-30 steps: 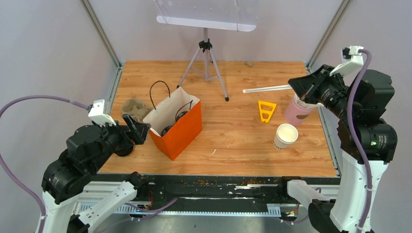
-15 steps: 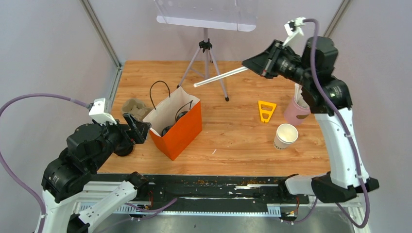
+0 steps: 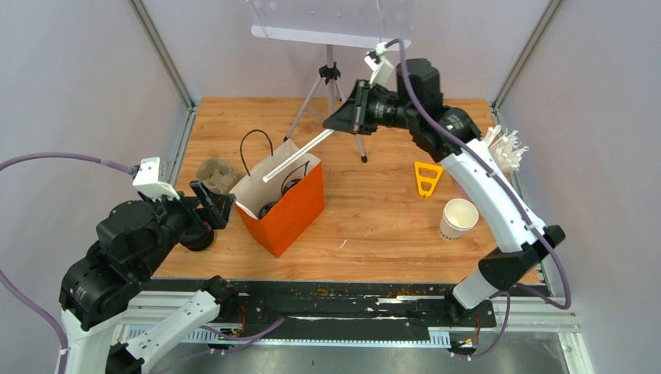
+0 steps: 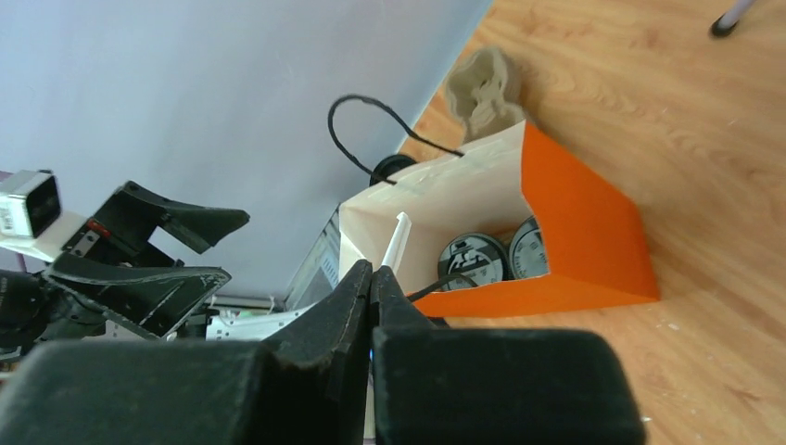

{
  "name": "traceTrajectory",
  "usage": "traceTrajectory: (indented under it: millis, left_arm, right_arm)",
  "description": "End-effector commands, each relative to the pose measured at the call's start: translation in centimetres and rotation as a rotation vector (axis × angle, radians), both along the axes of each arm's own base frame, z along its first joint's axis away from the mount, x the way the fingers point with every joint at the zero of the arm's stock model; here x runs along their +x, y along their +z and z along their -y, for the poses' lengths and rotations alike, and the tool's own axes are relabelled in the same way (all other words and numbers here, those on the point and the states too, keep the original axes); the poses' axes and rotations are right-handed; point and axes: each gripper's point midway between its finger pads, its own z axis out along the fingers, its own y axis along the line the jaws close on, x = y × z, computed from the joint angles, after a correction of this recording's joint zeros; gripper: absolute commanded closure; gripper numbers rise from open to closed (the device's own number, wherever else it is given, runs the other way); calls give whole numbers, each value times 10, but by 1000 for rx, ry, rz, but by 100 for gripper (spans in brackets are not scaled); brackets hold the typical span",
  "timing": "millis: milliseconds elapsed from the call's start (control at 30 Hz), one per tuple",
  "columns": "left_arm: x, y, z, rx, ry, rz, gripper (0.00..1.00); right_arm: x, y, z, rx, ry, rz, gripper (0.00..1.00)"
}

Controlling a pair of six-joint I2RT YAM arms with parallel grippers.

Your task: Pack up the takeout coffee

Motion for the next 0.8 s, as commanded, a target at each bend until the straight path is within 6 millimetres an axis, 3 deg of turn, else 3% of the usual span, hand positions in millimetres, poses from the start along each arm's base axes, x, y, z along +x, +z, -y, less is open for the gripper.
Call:
traceTrajectory:
  millis: [0,100,167,333,500,633,767]
  left_arm:
    - [4,5,-3,30,9,26,0]
    - [5,3,-3,28,10,29,0]
    - [6,3,-2,27,10,33,0]
    - [7,0,-3,64,1,28,0]
    - [6,-5,0,131,-40,-17,0]
    - [5,-12,-2,172,-43,-44,0]
    - [3,-13,0,177,-71,-39,0]
  right_arm:
    - [-12,-6,-42,30,97,-48,96]
    - [-9,-26,-55,1,145,-113,87]
    - [0,-36,-53,-37,122,-118,73]
    - [29,-35,-9,-114,-3,-106,57]
    - [54,-36,70,-228,-231,-20,52]
    - [67,-43,159,-387,-479,86,47]
    - [66,-47,247,-647,-704,211,45]
